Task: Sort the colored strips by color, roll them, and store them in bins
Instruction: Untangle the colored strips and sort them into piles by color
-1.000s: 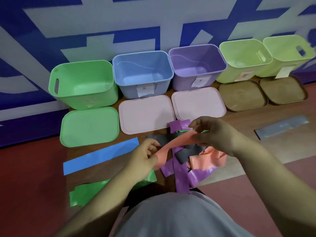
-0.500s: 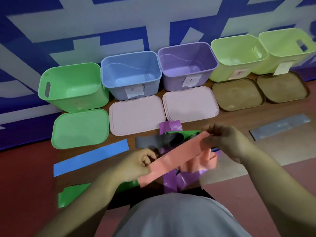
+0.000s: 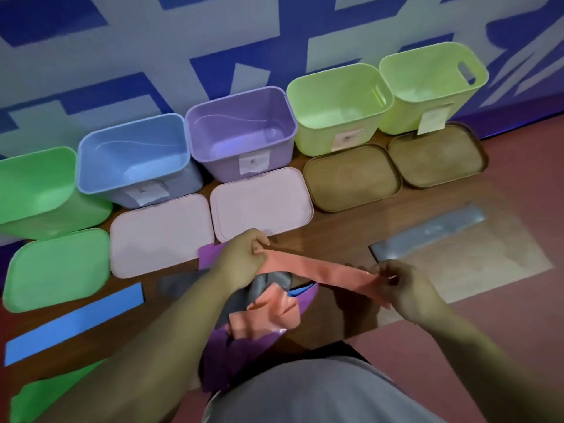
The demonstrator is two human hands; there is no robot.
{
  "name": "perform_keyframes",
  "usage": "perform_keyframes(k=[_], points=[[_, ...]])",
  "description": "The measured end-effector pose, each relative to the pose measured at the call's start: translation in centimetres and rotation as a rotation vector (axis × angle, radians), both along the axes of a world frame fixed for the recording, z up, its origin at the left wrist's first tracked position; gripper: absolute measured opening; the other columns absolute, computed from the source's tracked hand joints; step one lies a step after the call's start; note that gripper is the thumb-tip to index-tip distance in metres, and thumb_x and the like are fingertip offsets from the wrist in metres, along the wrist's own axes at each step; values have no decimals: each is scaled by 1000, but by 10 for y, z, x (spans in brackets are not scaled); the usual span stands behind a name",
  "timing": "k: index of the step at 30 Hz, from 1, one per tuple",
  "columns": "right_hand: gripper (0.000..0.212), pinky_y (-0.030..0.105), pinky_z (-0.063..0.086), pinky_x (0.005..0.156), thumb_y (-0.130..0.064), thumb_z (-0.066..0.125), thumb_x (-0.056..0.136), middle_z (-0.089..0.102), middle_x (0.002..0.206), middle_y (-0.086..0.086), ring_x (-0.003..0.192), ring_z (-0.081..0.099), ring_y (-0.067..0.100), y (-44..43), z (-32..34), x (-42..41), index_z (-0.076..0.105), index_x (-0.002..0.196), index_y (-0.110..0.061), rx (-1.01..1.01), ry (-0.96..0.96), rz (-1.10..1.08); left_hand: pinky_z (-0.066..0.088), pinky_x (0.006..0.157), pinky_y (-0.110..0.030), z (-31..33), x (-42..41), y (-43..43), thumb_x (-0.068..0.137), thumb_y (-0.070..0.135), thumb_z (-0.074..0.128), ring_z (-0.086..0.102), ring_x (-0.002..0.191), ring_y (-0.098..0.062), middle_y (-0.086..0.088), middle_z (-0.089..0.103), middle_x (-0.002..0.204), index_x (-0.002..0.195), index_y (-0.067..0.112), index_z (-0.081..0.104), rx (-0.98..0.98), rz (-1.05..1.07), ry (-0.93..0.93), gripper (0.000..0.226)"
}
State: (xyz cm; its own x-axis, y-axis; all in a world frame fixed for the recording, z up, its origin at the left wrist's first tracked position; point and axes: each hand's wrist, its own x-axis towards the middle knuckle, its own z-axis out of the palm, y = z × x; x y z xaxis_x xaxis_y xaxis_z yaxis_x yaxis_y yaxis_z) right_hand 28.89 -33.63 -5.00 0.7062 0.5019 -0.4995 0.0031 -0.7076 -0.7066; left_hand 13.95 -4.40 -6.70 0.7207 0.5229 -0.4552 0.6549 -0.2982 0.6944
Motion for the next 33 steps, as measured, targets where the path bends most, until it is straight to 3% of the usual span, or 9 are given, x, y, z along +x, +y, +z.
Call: perform_keyframes(k=[3,6,9,12,14,18,20,27,33], points=[[25,28,55,55,-1,65,84,66,82,-1,63,66,13,-20,-9,5,64,87,-25,-45,-27,-35,38,64,-11,3,38,-14,84,2,56,55,75,-7,9,60,79,98,26,64,102,-31,-2,29],[29,14,47,50,0,63,84,62,81,-6,67,64,10,-35,-16,10,64,87,-29,-63,-74,-67,37,71,-19,4,69,-25,86,5,58,54,79,-10,15,58,78,102,25,64,157,-84,-13,27],[17,15,47,48,-6,62,87,64,77,-7,60,63,2,-46,-23,13,64,89,-23,-121,-59,-102,37,74,-19,0,90,-34,87,8,61,57,84,-14,14,58,81,103,28,64,165,-147,-4,26],[15,30,54,63,-19,64,88,66,77,-7,67,64,8,-54,-25,15,60,77,-28,-161,-72,-87,43,81,-23,-10,103,-43,87,12,64,62,98,-21,4,65,99,114,25,63,177,-202,42,29],[17,30,51,63,-34,66,88,63,75,-8,68,62,11,-54,-21,15,62,73,-28,-189,-77,-44,47,91,-27,-15,106,-48,87,18,69,63,111,-23,-2,67,118,124,23,59,174,-219,56,39],[22,33,53,68,-47,63,82,59,93,-7,77,57,11,-52,-26,18,65,93,-28,-279,-173,-3,47,98,-32,-14,97,-51,87,25,71,59,119,-22,-1,62,131,132,23,54,260,-255,74,48],[22,32,54,72,-42,62,80,60,102,-8,85,57,12,-45,-26,18,66,100,-34,-283,-213,53,48,98,-33,-11,84,-49,88,25,70,59,117,-20,2,62,129,132,25,54,263,-246,88,47],[40,34,50,86,-33,71,81,62,115,0,103,60,22,10,-15,-2,64,119,-25,-199,-278,268,46,97,-30,3,1,-47,90,23,69,53,120,-15,5,58,130,130,27,57,280,-116,-5,42],[24,30,50,77,-25,70,77,63,98,-4,91,60,16,67,-8,-31,67,101,-23,-6,-309,511,45,95,-38,-2,-68,-39,78,33,68,52,111,-23,-1,59,121,119,21,61,468,9,-84,43]])
